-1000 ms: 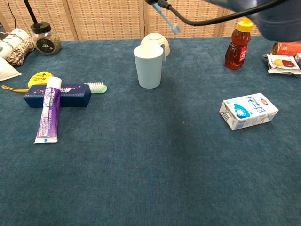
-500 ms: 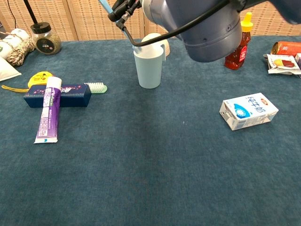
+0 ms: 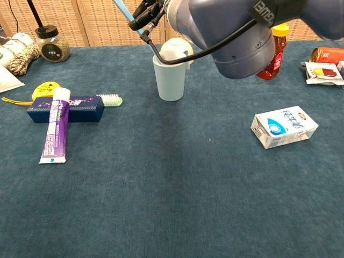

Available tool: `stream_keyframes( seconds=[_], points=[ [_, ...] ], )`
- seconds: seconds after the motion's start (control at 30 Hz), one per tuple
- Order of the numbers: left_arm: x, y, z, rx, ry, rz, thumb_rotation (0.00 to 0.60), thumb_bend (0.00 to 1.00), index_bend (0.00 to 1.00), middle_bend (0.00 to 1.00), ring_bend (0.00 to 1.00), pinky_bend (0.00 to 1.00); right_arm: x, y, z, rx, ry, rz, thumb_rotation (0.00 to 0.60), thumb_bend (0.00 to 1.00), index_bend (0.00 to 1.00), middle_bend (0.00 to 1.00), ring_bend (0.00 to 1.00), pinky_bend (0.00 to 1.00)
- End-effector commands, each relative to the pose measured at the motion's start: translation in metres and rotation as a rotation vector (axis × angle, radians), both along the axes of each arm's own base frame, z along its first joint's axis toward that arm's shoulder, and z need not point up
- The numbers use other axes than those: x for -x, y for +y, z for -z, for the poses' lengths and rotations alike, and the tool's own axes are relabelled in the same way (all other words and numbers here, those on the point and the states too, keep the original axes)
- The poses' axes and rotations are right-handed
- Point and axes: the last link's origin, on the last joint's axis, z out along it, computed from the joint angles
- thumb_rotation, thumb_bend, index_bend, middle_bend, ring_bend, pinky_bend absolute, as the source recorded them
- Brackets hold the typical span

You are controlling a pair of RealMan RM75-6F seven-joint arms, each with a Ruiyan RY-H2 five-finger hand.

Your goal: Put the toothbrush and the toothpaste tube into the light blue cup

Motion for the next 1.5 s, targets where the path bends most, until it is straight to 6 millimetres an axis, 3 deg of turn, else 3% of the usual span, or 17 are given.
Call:
stream_keyframes(
  seconds=[0.03,0.8,1.27,1.5],
  points=[
    [-0.001,0.0,0.001,0.004,0.002,0.001,0.6,0.0,0.0,0.0,0.0,0.0,0.008,0.0,0.003,-0.028,-0.018,0.001,0.6,0.49,0.58,0.0,0.0,0.0],
    [-0.004,0.0,0.007,0.02,0.02,0.004,0.6,0.0,0.0,0.0,0.0,0.0,0.071,-0.009,-0.003,-0.046,-0.013,-0.065,0.6,0.49,0.44,0.0,0.0,0.0],
    [-0.005,0.0,0.009,0.024,0.027,0.007,0.6,0.0,0.0,0.0,0.0,0.0,0.088,-0.009,-0.017,-0.024,-0.009,-0.09,0.6,0.49,0.39,0.0,0.0,0.0],
    [-0.006,0.0,0.011,0.029,0.033,0.013,0.6,0.0,0.0,0.0,0.0,0.0,0.086,-0.002,-0.055,0.07,-0.002,-0.164,0.6,0.49,0.37,0.0,0.0,0.0]
  ],
)
